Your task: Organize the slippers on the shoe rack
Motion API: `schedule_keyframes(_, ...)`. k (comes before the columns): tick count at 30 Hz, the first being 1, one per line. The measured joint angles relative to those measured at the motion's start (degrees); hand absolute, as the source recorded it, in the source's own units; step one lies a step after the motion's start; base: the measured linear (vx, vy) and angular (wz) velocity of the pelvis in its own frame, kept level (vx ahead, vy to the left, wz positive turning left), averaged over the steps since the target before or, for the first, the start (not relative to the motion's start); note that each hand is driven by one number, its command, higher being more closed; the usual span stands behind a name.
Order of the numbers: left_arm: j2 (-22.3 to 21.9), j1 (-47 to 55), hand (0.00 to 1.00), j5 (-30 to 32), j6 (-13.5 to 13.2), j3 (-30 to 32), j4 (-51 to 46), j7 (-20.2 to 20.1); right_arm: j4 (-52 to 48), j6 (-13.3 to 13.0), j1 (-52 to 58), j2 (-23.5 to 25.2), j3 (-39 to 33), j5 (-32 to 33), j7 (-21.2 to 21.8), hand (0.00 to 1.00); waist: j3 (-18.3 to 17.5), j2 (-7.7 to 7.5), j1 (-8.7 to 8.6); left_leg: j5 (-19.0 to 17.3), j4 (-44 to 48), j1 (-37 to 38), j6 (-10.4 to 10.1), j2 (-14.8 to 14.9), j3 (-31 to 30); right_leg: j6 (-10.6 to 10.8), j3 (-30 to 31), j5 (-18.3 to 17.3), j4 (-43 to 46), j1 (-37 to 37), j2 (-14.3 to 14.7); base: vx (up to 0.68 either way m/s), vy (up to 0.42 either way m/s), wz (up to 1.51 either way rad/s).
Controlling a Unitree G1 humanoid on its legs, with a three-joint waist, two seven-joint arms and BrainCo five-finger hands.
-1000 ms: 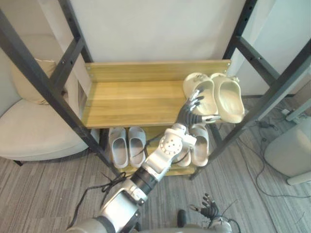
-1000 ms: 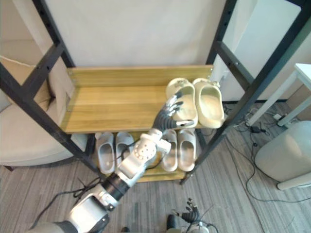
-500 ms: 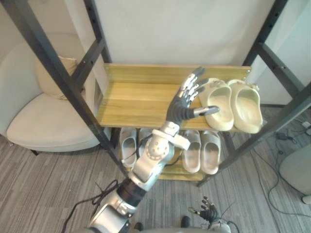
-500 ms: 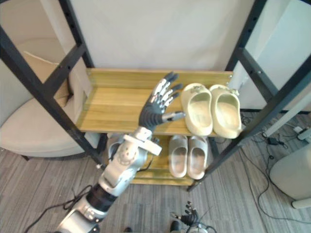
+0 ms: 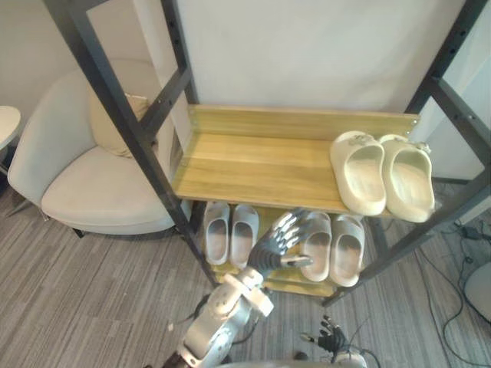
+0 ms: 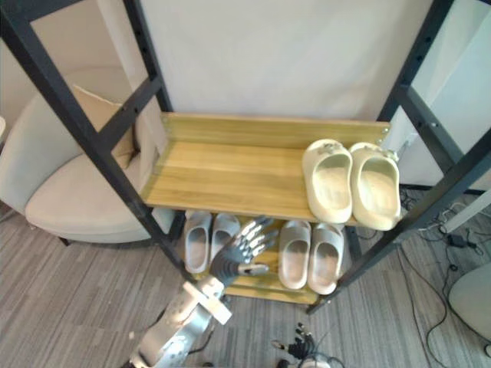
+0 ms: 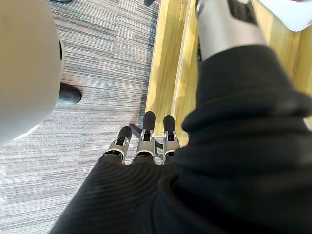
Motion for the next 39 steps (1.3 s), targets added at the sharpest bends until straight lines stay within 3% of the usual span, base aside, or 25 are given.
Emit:
schedule_keyframes(4, 0.3, 2.6, 0.00, 0.5, 0.3, 4.5, 8.0, -0.1, 1.9, 0.0, -0.9, 0.1, 0.0, -1.1, 0.0, 0.00, -0.3, -0.39, -0.03, 0.0, -0.2, 0.4, 0.0, 0.0, -0.6, 0.0, -0.8, 0.5, -1.9, 1.5, 0.3, 0.00, -0.011, 0.08)
schedule_keyframes(10, 0.3, 3.5, 0.00, 6.6, 0.5, 14.4, 25.9, 0.6, 5.1, 0.0, -2.5, 0.3, 0.3, -1.5, 0.0, 0.00, -0.8, -1.50, -0.02, 0.5, -1.3, 0.5, -0.5, 0.1, -1.6, -0.2, -1.2, 0.7, -2.5, 1.7, 0.9, 0.01, -0.005, 0.04)
schedule_keyframes(16, -0.3, 1.0, 0.00, 16.5, 1.2, 24.7, 45.6, 4.3, 9.1, 0.1, -5.0, 0.9, 0.2, -1.6, 0.0, 0.00, 0.0, -2.91, -0.04, 0.5, -1.3, 1.1, -0.5, -0.2, -2.4, -0.2, -1.4, 0.7, -2.7, 2.5, 0.8, 0.00, 0.005, 0.03)
schedule_keyframes(21, -0.1, 1.3, 0.00, 20.3, 1.4, 28.1, 49.9, 6.7, 9.5, 0.1, -5.5, 1.3, -0.2, -1.7, -0.1, 0.00, 0.5, -3.30, -0.04, 0.5, -1.3, 1.1, -0.4, -0.3, -2.3, -0.2, -1.0, 0.7, -2.9, 2.3, 0.7, -0.01, 0.004, -0.01)
schedule_keyframes(31, -1.6, 1.4, 0.00, 21.8, 1.4, 32.7, 52.3, 9.1, 11.3, 0.2, -7.7, 1.2, -0.4, -1.7, 0.0, 0.00, 1.3, -2.67, 0.05, -0.2, -2.0, 1.9, -0.2, -0.3, 0.2, 0.1, 2.0, 0.6, -2.5, 1.3, 0.8, 0.01, 0.013, -0.14)
schedule_keyframes(34, -2.8, 1.3, 0.00, 21.8, 1.3, 34.3, 51.7, 9.3, 11.3, 0.3, -8.7, 0.9, -0.4, -1.8, 0.0, 0.00, 2.8, -2.25, 0.28, -3.2, 2.6, 0.6, 0.6, -0.8, 0.1, 1.0, 2.2, -4.6, 7.8, -2.1, -1.3, 0.02, 0.063, 0.03)
schedule_keyframes(35, -3.1, 1.1, 0.00, 21.8, 1.2, 34.2, 51.5, 9.4, 11.2, 0.4, -8.9, 0.8, -0.3, -2.2, 0.0, 0.00, 3.4, -2.16, 0.31, -4.1, 4.0, 0.6, 1.1, -1.5, -0.6, 1.4, 2.9, -7.2, 15.9, -4.9, -3.0, 0.02, 0.094, 0.38)
schedule_keyframes(37, -3.6, 1.1, 0.00, 21.8, 1.3, 34.1, 50.9, 9.9, 10.0, 0.6, -9.2, 0.7, -0.2, -2.2, 0.0, 0.00, 4.1, -1.97, 0.20, -4.5, 5.5, 1.3, 1.7, -2.6, -3.3, 1.2, 7.9, -7.8, 33.1, -11.0, -5.2, 0.04, 0.083, 0.72)
schedule_keyframes(38, -3.7, 1.1, 0.00, 21.8, 1.3, 34.2, 50.2, 10.0, 9.9, 0.6, -9.1, 0.6, -0.2, -2.2, -0.1, 0.00, 4.5, -2.18, 0.22, -4.9, 6.4, 1.8, 1.9, -2.9, -5.0, 1.2, 11.9, -9.1, 37.8, -12.8, -5.1, 0.09, -0.058, 1.07)
schedule_keyframes(39, -3.6, 0.7, 0.00, 21.8, 1.3, 34.9, 49.1, 10.3, 9.6, 0.7, -8.7, 1.4, 0.0, -2.2, 0.0, 0.00, 4.5, -3.36, 0.26, -5.2, 7.5, 1.6, 1.9, -3.8, -7.3, 1.2, 18.1, -12.4, 41.3, -13.6, -3.0, 0.11, -0.144, 1.24)
